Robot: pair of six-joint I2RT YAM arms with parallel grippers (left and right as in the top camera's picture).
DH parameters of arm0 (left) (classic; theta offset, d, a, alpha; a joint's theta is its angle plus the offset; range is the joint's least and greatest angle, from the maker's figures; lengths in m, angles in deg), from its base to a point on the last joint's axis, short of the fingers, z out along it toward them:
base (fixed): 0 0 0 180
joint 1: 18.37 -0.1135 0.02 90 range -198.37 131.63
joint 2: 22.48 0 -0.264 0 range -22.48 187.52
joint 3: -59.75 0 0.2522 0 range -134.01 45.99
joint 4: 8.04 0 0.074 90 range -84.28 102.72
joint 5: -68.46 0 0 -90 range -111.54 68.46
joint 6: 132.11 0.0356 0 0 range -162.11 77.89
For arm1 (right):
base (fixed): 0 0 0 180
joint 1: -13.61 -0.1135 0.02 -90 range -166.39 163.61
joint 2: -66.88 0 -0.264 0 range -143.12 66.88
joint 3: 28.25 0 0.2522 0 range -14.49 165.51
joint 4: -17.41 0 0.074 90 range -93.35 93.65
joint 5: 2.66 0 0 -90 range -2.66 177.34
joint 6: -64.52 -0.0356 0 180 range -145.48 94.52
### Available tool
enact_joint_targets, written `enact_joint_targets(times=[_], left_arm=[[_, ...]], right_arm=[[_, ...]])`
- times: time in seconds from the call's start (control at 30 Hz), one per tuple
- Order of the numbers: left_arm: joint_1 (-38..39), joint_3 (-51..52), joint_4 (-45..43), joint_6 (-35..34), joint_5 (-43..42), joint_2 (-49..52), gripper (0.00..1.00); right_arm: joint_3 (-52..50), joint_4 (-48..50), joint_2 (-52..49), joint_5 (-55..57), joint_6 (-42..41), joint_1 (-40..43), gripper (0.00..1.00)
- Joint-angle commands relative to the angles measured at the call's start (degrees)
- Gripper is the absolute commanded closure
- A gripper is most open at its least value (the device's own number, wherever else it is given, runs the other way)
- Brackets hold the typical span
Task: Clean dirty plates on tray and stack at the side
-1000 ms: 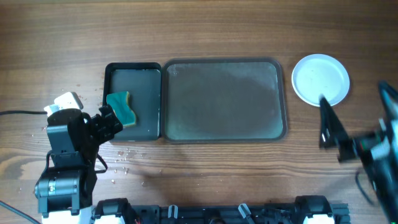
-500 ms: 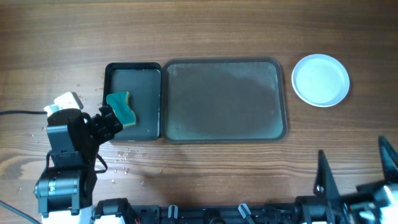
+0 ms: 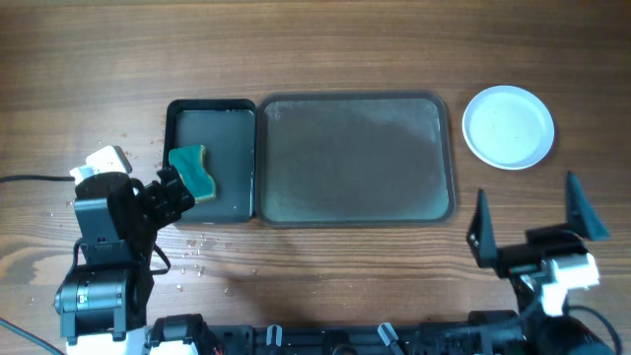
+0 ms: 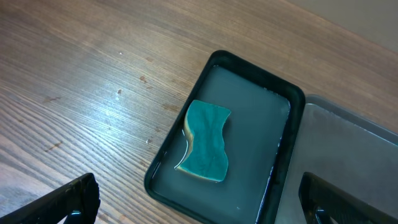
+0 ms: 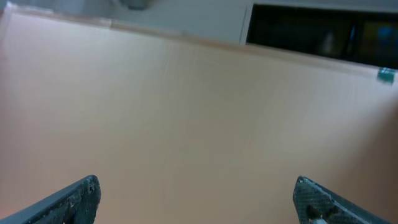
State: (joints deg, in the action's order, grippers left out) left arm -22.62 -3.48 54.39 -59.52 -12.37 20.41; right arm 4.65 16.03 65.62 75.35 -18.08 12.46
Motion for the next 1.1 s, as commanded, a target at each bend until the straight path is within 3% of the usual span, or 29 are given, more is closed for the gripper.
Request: enact_joint_targets(times=[0.0, 0.47, 0.67, 0.87, 1.07], left_arm=[[-0.2, -0.8, -0.1, 0.5, 0.6, -0.1, 0.00], [-0.2, -0.8, -0.1, 0.5, 0.6, -0.1, 0.00], [-0.2, -0.8, -0.1, 0.5, 0.6, -0.1, 0.00], [-0.2, -0.8, -0.1, 0.5, 0.6, -0.1, 0.00], [-0.2, -0.8, -0.1, 0.5, 0.6, -0.1, 0.00]], right_arm=[[-4.7, 1.1, 1.0, -1.0, 0.1, -0.1, 0.00], [-18.4, 5.8, 1.1, 0.4, -0.1, -0.1, 0.00], [-18.9, 0.9, 1.1, 4.6, -5.9, -0.2, 0.00], [-18.9, -12.7, 1.1, 9.7, -13.5, -0.2, 0.00], [-18.9, -12.0, 1.1, 11.9, -14.7, -0.2, 0.00]])
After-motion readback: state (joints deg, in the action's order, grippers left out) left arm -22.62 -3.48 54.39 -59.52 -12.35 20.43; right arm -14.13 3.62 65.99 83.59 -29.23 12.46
